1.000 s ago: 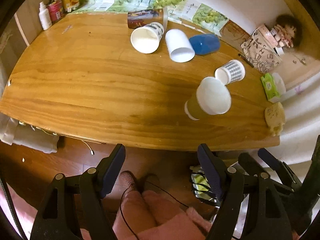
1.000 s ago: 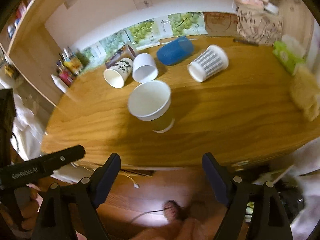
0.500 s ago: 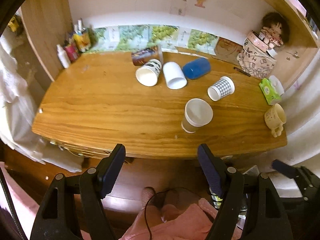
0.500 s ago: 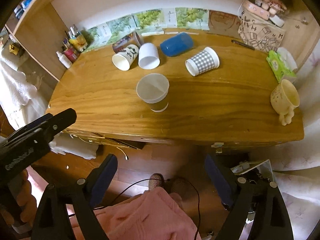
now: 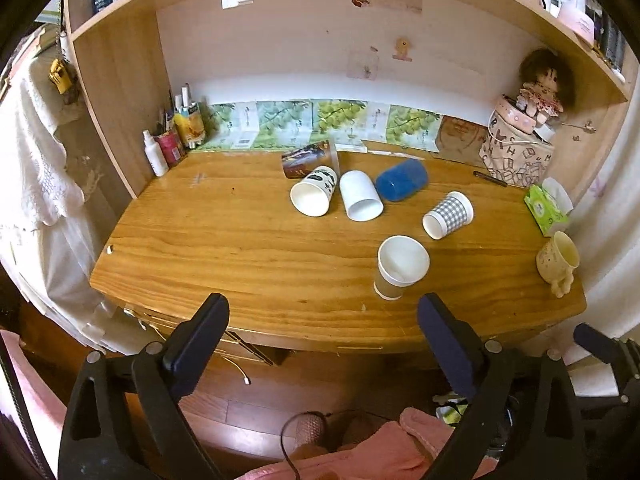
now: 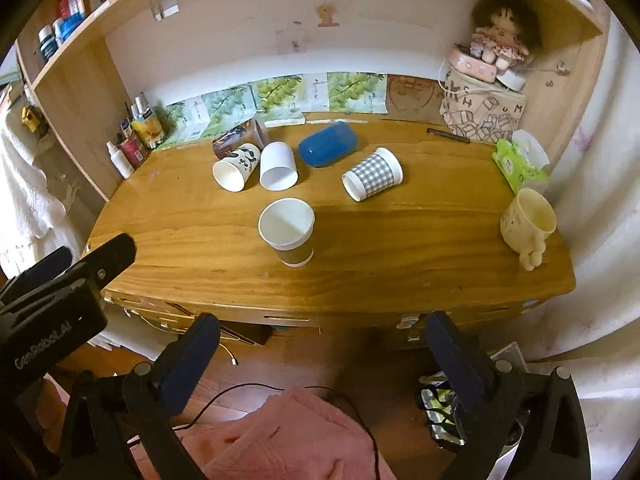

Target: Flip cup upright

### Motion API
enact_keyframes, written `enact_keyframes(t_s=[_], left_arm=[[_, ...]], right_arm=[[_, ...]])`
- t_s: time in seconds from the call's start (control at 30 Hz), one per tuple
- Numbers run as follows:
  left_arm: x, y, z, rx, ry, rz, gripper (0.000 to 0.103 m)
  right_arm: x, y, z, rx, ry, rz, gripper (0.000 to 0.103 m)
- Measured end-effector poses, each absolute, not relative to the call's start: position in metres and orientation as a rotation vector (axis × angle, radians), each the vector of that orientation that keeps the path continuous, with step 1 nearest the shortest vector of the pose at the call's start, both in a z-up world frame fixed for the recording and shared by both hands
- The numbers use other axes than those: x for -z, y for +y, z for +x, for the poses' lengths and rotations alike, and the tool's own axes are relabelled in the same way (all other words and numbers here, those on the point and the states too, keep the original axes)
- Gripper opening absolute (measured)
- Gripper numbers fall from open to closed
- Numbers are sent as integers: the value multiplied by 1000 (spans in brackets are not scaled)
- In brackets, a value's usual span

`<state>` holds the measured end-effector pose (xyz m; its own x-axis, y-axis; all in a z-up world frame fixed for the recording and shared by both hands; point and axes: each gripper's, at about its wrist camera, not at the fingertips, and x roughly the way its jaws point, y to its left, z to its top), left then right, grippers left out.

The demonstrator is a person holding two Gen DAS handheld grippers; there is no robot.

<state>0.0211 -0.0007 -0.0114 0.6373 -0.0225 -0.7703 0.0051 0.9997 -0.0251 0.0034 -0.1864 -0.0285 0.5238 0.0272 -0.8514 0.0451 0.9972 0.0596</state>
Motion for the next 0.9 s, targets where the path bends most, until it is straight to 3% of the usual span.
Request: enact_keyframes(t_s=[0.9], left_arm=[[-2,3,13,30,745,-2,97]], right_arm=[[13,-176,-2,33,909,58,103]])
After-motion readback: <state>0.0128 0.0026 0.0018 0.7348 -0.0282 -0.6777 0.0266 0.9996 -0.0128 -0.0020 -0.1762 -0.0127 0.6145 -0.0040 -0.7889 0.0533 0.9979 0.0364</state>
